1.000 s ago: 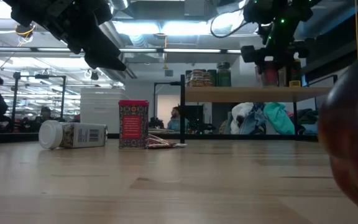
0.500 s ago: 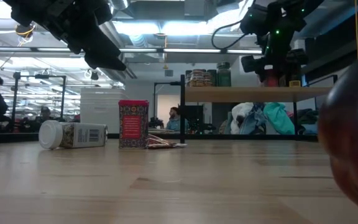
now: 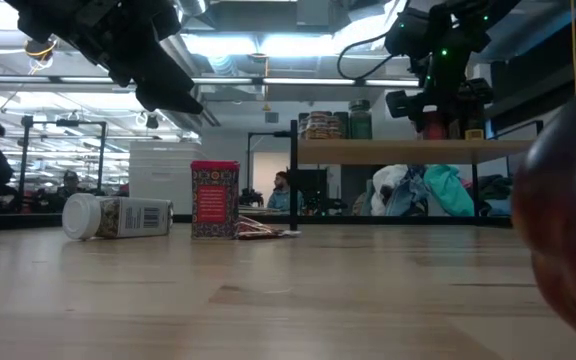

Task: Shelf spices
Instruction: Put the left red seasoning can on the shelf aligned with other spices, then put the red seasoning can on the shelf

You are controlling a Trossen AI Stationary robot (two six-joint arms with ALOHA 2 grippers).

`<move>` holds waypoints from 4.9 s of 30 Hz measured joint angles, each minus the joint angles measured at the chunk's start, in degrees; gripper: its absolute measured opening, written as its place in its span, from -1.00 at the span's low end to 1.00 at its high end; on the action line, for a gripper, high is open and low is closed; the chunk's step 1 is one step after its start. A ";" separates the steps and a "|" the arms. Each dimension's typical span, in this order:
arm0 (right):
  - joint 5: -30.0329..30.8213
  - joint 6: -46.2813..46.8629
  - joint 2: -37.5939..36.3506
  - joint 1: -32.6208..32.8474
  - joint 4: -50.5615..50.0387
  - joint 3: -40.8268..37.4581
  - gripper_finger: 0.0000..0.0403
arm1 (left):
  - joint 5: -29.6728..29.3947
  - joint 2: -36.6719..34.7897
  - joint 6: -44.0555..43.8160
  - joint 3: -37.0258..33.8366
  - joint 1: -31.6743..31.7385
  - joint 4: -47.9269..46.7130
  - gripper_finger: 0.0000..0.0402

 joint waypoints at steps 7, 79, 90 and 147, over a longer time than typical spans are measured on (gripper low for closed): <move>-1.03 0.20 0.11 0.00 -0.31 -0.20 0.34 | 0.00 0.01 -2.07 0.02 0.00 0.01 0.44; -19.41 -26.73 31.08 43.76 46.84 4.24 0.44 | 1.26 21.34 2.40 -7.58 5.39 18.15 0.44; -20.00 -26.84 31.08 43.86 45.94 4.24 0.44 | 4.67 25.83 -1.97 -7.58 -0.94 27.16 0.44; -19.98 -21.97 38.36 49.07 55.74 4.19 0.34 | 4.02 26.22 -4.97 -7.56 -12.07 30.51 0.44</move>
